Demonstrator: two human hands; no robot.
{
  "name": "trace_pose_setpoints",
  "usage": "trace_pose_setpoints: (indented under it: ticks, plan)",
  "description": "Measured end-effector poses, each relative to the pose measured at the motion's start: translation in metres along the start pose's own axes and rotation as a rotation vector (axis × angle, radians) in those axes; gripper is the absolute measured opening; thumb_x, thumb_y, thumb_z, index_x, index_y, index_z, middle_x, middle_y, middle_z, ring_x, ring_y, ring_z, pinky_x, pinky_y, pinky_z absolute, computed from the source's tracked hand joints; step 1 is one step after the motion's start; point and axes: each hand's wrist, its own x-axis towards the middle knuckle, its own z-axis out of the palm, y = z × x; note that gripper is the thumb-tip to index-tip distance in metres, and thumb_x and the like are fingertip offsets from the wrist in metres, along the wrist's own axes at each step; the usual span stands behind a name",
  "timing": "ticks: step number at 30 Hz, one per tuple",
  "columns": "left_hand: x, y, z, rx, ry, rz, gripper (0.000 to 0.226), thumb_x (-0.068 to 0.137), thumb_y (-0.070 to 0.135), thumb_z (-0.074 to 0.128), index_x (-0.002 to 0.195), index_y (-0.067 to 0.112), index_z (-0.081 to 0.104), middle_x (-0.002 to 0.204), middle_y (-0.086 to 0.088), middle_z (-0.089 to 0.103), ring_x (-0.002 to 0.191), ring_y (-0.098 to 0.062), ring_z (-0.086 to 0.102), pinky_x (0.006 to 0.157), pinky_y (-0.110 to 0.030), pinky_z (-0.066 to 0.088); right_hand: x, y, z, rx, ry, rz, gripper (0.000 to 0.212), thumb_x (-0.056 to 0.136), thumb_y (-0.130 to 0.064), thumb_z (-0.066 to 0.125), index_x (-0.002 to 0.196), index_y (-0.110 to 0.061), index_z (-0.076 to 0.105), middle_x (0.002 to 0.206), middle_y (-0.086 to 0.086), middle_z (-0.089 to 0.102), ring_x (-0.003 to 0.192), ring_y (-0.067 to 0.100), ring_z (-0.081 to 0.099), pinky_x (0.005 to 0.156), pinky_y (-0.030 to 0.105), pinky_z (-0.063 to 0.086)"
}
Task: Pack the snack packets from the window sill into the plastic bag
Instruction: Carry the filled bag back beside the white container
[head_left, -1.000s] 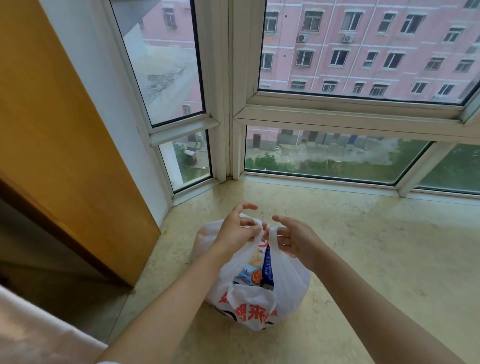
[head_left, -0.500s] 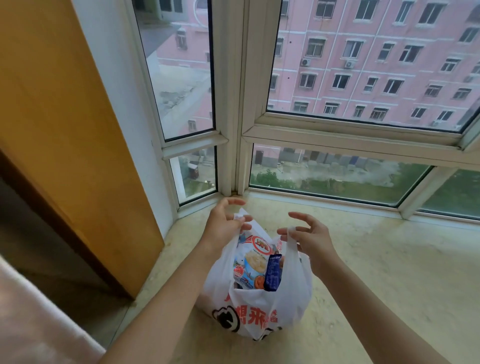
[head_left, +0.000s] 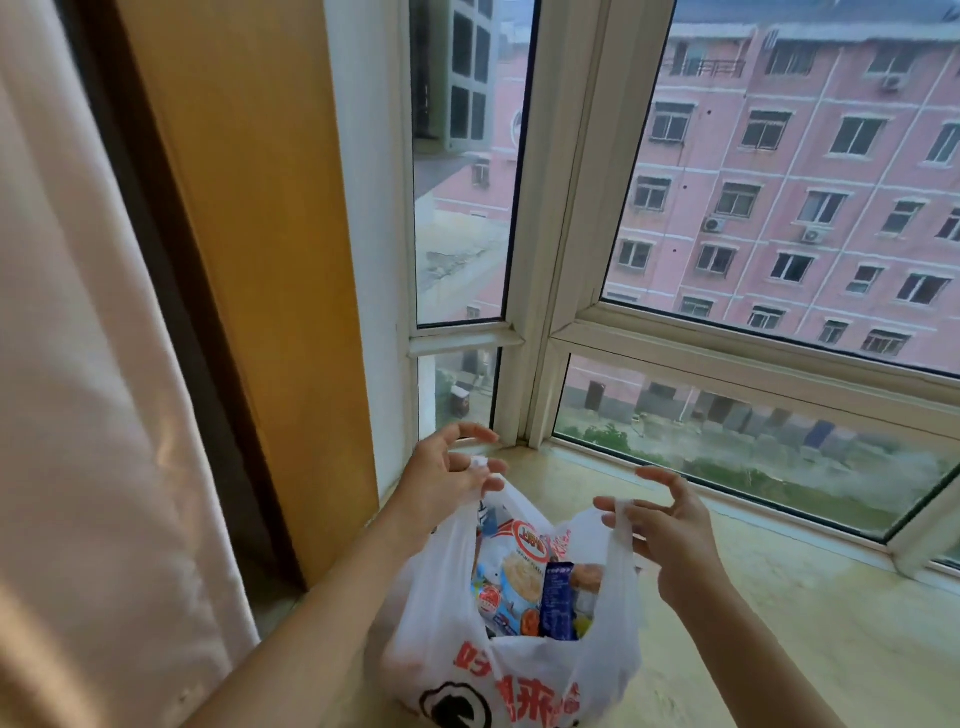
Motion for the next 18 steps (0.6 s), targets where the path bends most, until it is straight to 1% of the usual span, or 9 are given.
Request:
trace_pose_setpoints:
  ticks: [3,8,11,13,15,18]
  plan:
    - [-0.031,0.013,0.01,0.005,0.072,-0.007,0.031,0.088,-0.009,0.058,0.106,0.016,0.062,0.091,-0.015,0.074,0.081,-0.021,0.072,0.072,-0.027,0.058,-0.014,-0.008,-0.012,0.025,-0.105,0.016,0.038,0.089,0.013,0.05,0.115,-0.014,0.051,0.085,0.016,0.073,0.08,0.028,0.069,0.057,0.029,0.053]
    - [-0.093,0.021,0.02,-0.056,0.245,-0.023,0.031,0.09,-0.009,0.055,0.108,0.015,0.06,0.093,-0.013,0.074,0.086,-0.023,0.072,0.073,-0.029,0.058,-0.041,-0.017,-0.026,0.01,-0.322,0.043,0.038,0.088,0.013,0.051,0.117,-0.012,0.053,0.088,0.017,0.073,0.087,0.034,0.069,0.069,0.04,0.055]
    - [-0.137,0.02,0.019,-0.067,0.373,-0.037,0.031,0.091,-0.007,0.055,0.109,0.018,0.06,0.093,-0.008,0.075,0.086,-0.02,0.072,0.065,-0.023,0.056,-0.064,-0.019,-0.024,-0.007,-0.455,0.038,0.038,0.088,0.013,0.05,0.115,-0.014,0.055,0.089,0.017,0.073,0.085,0.033,0.07,0.072,0.041,0.055]
    - [-0.169,0.016,0.015,-0.067,0.461,-0.042,0.034,0.09,-0.007,0.056,0.11,0.02,0.06,0.092,-0.006,0.075,0.086,-0.019,0.072,0.071,-0.027,0.057,-0.082,-0.019,-0.02,-0.012,-0.54,0.031,0.038,0.088,0.013,0.051,0.112,-0.015,0.056,0.089,0.017,0.074,0.083,0.031,0.071,0.071,0.039,0.055]
    - [-0.204,0.013,0.011,-0.073,0.537,-0.048,0.037,0.09,-0.007,0.057,0.113,0.021,0.061,0.092,-0.006,0.075,0.087,-0.019,0.072,0.079,-0.033,0.057,-0.102,-0.019,-0.013,-0.037,-0.621,0.034,0.038,0.087,0.011,0.054,0.112,-0.017,0.058,0.089,0.015,0.074,0.084,0.03,0.071,0.074,0.039,0.055]
    - [-0.259,0.009,0.003,-0.094,0.642,-0.074,0.038,0.09,-0.007,0.057,0.114,0.023,0.061,0.093,-0.007,0.075,0.088,-0.02,0.072,0.079,-0.032,0.057,-0.135,-0.016,0.0,-0.079,-0.745,0.047,0.038,0.086,0.009,0.058,0.114,-0.016,0.06,0.091,0.013,0.074,0.089,0.027,0.071,0.081,0.041,0.054]
